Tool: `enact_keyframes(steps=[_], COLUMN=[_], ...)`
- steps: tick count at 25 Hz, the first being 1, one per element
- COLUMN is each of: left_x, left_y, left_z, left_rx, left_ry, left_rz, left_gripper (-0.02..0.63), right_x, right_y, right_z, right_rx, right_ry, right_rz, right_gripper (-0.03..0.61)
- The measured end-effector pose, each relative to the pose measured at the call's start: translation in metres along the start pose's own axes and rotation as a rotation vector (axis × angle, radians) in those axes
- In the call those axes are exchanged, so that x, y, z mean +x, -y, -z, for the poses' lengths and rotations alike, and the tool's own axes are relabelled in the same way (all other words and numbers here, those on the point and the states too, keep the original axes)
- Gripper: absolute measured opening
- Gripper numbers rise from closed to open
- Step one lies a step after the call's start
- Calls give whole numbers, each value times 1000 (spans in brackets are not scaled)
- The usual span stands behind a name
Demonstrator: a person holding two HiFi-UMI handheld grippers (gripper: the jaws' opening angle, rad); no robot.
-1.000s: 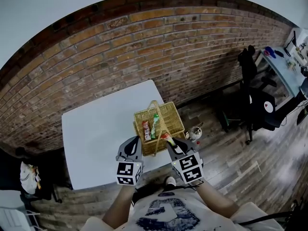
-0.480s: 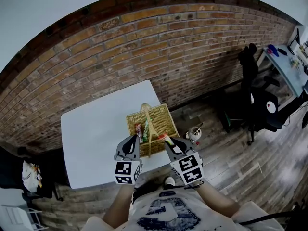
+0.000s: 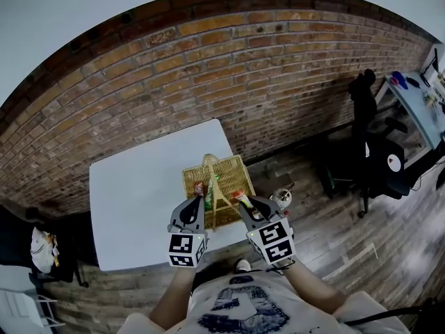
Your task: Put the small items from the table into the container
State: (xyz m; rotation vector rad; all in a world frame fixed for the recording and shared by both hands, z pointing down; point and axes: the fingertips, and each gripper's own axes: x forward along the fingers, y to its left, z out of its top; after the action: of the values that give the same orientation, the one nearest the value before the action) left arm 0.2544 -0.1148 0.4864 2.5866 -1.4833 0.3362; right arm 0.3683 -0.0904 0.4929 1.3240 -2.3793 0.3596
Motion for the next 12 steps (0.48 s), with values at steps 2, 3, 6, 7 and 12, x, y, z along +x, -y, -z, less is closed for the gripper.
enact_keyframes(steps=[2, 3, 6, 7, 12], left_x=[2, 2, 4, 5, 9], left_y=[-2, -2, -5, -6, -9], left_z=[0, 0, -1, -1, -1], left_rx=[-3, -5, -10, -12, -14], left_ry=[1, 2, 6, 8, 12], left_rz=[-7, -10, -18, -20, -33], left_gripper=[48, 48, 48, 48, 48], right_x=[4, 5, 12, 15, 28], right_y=[3, 5, 11, 14, 20], right_z=[-1, -2, -5, -6, -8], right_rx=[-5, -8, -24, -30, -61], right_ry=[0, 0, -2, -1, -9], right_rz=[-1, -1, 2, 3, 2], right_gripper=[92, 92, 92, 92, 92])
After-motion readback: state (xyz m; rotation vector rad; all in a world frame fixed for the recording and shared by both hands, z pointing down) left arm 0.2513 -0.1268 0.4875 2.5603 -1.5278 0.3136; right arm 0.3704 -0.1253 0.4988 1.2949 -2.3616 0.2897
